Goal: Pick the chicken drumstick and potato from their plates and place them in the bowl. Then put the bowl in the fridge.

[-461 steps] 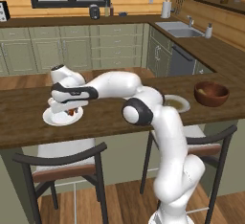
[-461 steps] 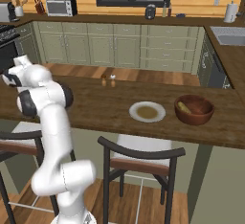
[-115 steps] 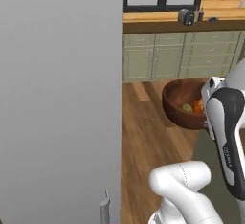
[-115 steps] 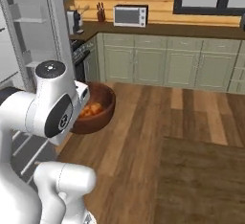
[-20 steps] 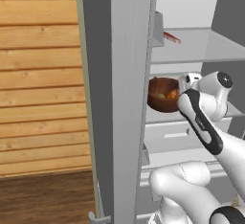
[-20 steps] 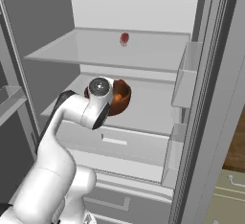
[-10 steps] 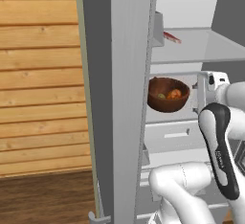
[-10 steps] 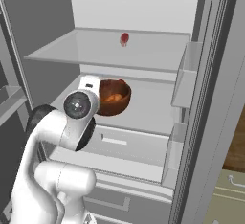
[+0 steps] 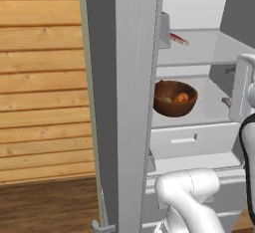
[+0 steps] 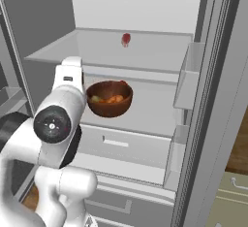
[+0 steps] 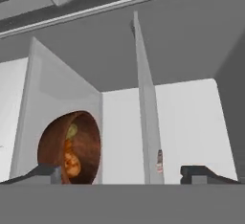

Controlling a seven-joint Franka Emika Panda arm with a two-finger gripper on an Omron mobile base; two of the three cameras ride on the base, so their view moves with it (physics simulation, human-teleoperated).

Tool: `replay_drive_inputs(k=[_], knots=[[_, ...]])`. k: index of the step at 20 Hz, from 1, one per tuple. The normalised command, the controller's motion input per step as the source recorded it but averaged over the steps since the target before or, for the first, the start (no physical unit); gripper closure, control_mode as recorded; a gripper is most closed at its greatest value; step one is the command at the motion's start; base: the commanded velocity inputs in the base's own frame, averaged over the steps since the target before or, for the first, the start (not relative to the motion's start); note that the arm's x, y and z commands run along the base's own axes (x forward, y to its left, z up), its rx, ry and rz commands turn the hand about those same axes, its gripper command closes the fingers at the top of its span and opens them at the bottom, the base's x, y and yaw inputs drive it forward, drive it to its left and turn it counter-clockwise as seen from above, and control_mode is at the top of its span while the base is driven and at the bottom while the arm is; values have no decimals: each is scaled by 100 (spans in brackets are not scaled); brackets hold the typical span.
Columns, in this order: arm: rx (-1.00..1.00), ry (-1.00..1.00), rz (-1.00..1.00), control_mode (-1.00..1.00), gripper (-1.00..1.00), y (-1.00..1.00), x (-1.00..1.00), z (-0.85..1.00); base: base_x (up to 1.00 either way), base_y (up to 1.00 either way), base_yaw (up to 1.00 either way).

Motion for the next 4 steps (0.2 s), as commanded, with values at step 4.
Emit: replay_drive_inputs(k=[4], knots=[[-27,18,22,-100,-100,79,-73,76,0,0,0]])
